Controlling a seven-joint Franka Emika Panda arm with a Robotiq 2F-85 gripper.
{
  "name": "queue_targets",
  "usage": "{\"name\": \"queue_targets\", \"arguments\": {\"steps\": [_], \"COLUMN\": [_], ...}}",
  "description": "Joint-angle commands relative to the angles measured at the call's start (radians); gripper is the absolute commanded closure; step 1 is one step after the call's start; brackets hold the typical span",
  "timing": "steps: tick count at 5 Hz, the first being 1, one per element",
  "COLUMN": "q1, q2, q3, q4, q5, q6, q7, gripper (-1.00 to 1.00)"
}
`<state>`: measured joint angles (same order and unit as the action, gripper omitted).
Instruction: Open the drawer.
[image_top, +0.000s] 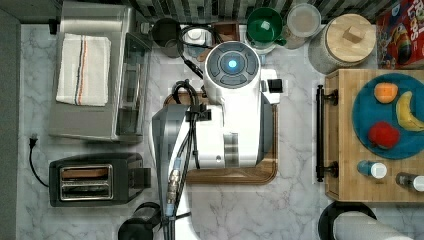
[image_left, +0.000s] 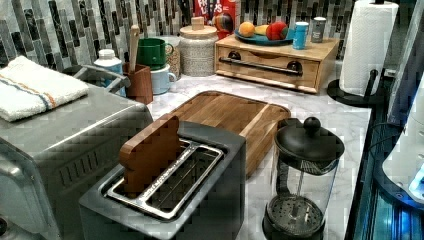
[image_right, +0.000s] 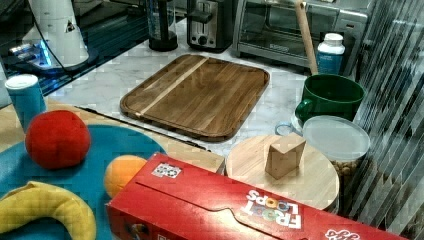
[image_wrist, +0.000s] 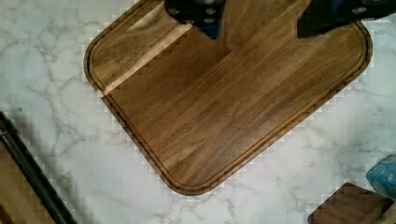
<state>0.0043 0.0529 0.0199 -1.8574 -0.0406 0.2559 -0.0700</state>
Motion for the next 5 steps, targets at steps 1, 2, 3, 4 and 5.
{"name": "queue_targets", "arguments": {"steps": [1,2,3,4,5], "q1": [0.002,0.002,0.074,0.001,-0.015], "q2": [0.001,0.001,-0.043,-0.064,-0.082], "q3": [0.003,0.003,-0.086,-0.065,-0.099], "q4": [-0.001,-0.001,-0.196,-0.253,-0.305], "q5": [-0.001,-0.001,0.007,0.032,0.043], "q6": [0.001,0.001,0.176,0.200,0.228], "q7": [-0.005,-0.005,-0.097,-0.278,-0.431], "gripper": [-1.00,-1.00,-1.00,-1.00,-1.00]}}
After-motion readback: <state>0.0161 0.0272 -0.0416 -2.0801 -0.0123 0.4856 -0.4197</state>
